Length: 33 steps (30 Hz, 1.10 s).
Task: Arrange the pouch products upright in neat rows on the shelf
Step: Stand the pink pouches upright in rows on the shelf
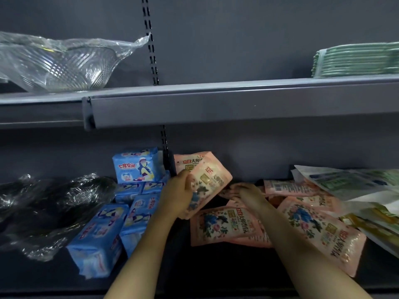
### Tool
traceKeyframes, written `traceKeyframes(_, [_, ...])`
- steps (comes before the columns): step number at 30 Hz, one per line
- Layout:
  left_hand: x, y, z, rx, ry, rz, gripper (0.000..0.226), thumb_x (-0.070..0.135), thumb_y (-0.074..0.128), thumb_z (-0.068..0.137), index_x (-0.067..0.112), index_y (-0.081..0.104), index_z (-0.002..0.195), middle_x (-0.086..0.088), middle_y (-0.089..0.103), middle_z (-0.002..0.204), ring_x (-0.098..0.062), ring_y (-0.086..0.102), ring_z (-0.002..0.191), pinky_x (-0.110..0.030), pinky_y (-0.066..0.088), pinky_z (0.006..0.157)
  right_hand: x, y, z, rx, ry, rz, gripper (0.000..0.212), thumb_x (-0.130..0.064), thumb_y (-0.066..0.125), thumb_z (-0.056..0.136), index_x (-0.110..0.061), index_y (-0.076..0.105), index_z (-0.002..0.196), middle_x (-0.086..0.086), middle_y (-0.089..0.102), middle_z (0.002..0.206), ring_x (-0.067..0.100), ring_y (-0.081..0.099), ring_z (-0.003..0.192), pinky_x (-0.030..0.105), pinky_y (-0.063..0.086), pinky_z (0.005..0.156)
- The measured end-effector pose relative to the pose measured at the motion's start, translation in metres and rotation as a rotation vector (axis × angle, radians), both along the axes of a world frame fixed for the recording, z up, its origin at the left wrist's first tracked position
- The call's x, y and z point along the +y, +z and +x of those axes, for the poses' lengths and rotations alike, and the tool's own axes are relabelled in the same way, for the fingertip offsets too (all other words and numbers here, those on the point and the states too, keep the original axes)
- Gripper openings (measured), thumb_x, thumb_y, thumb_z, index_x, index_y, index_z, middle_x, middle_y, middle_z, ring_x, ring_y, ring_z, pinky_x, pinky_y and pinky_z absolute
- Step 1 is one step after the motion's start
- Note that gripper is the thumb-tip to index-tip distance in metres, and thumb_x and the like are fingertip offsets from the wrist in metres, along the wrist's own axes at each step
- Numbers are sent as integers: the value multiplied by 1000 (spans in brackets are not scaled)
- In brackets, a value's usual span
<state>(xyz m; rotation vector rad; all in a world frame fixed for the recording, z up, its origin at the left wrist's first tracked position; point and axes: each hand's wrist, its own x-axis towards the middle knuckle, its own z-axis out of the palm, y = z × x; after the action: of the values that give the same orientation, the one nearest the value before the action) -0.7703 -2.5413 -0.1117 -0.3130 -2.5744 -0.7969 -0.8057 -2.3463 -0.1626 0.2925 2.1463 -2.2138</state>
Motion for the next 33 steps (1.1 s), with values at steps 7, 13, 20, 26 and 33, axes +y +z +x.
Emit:
traceKeyframes(7, [6, 5, 2, -151, 26, 588, 22, 23, 32, 99, 14, 52, 92, 5, 51, 78, -7, 50, 73, -22, 40, 61, -9, 21, 22, 141, 172, -153, 41, -54, 37, 94, -19, 59, 102, 4, 68, 102, 19, 64, 101, 32, 51, 91])
traceKeyframes(13, [16, -3, 1, -150, 27, 691, 27, 21, 35, 98, 10, 52, 81, -3, 53, 76, -17, 52, 74, -29, 43, 67, -22, 24, 37, 116, 496, -180, 40, -26, 63, 87, -13, 57, 125, 11, 65, 122, 27, 61, 115, 49, 46, 100])
traceKeyframes(20, [20, -2, 3, -95, 1, 705, 24, 20, 34, 98, 11, 53, 88, 0, 53, 76, -10, 53, 69, -23, 44, 61, -34, 17, 37, 99, 451, -140, 17, -12, 58, 91, -17, 65, 106, 3, 72, 106, 17, 68, 99, 38, 55, 90])
traceKeyframes(26, [14, 0, 2, -265, -90, 738, 11, 24, 44, 95, 19, 53, 91, 1, 58, 86, -11, 58, 79, -23, 48, 67, -35, 12, 32, 162, 366, -57, 19, -17, 55, 93, -18, 64, 110, 2, 71, 110, 15, 67, 101, 31, 52, 89])
traceKeyframes(33, [6, -15, 5, -314, -85, 458, 53, 10, 67, 79, 20, 42, 125, 5, 59, 114, -12, 58, 100, -30, 49, 88, -44, 11, 12, 315, 218, 424, 32, -28, 50, 96, -17, 59, 125, 3, 64, 123, 19, 60, 113, 35, 46, 100])
